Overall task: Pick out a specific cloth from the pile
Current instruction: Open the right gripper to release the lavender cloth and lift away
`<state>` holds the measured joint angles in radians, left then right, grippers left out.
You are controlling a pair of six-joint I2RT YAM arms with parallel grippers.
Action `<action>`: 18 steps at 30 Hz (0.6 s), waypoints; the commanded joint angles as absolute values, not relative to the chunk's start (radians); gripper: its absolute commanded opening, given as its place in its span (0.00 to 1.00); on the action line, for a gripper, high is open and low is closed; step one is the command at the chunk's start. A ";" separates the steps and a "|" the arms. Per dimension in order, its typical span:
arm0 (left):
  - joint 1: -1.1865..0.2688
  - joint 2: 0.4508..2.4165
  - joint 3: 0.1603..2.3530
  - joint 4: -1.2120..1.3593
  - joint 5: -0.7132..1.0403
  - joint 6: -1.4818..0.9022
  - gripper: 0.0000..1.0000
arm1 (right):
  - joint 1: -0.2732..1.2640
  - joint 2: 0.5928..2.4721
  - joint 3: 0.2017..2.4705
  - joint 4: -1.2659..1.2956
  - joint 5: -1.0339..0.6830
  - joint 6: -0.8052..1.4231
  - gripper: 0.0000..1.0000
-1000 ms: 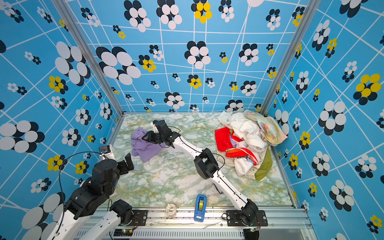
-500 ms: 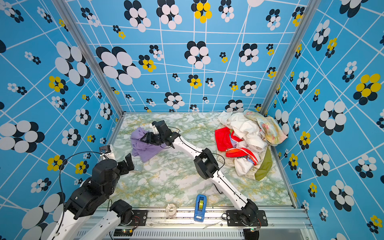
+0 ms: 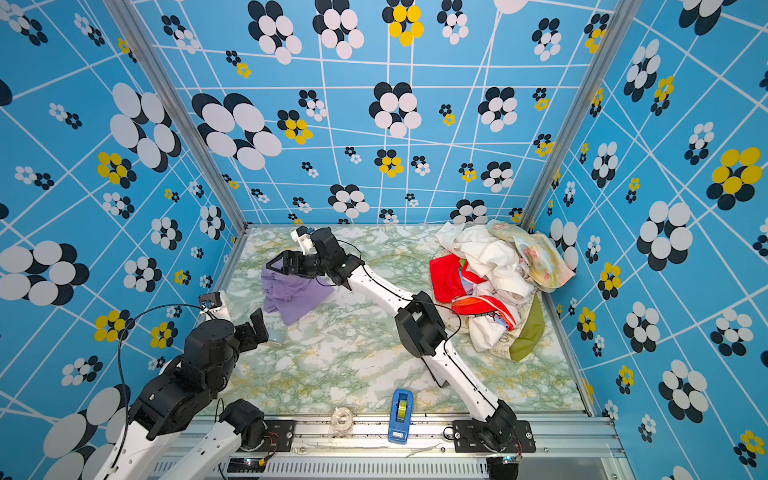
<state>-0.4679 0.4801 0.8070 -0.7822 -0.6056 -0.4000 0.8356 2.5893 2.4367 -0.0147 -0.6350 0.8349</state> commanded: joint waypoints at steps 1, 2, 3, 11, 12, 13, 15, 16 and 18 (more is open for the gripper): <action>-0.475 0.469 0.846 -0.778 -0.604 -0.384 0.99 | 0.838 2.487 2.406 -0.050 -0.647 0.744 0.99; -0.476 0.471 0.853 -0.776 -0.603 -0.376 0.99 | 0.839 2.465 2.402 -0.090 -0.636 0.705 0.99; -0.475 0.471 0.860 -0.775 -0.604 -0.370 0.99 | 0.837 2.446 2.401 -0.134 -0.622 0.668 0.99; -0.475 0.503 0.890 -0.732 -0.570 -0.319 1.00 | 0.808 2.245 2.321 -0.451 -0.470 0.432 0.99; -0.474 0.511 0.890 -0.721 -0.551 -0.314 1.00 | 0.801 2.203 2.275 -0.454 -0.457 0.412 0.99; -0.474 0.519 0.889 -0.709 -0.531 -0.310 0.99 | 0.793 2.145 2.216 -0.451 -0.436 0.392 0.99; -0.474 0.537 0.888 -0.688 -0.502 -0.305 0.99 | 0.771 2.043 2.093 -0.430 -0.403 0.369 0.99; -0.474 0.547 0.887 -0.679 -0.493 -0.301 0.99 | 0.756 1.988 2.023 -0.417 -0.390 0.363 0.99; -0.474 0.565 0.884 -0.661 -0.492 -0.289 0.99 | 0.723 1.880 1.895 -0.392 -0.362 0.355 0.99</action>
<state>-0.4679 0.5457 0.8680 -0.7105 -0.5289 -0.3206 0.7635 1.9915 2.0125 -0.3801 -0.4393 0.4213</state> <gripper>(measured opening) 0.993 0.991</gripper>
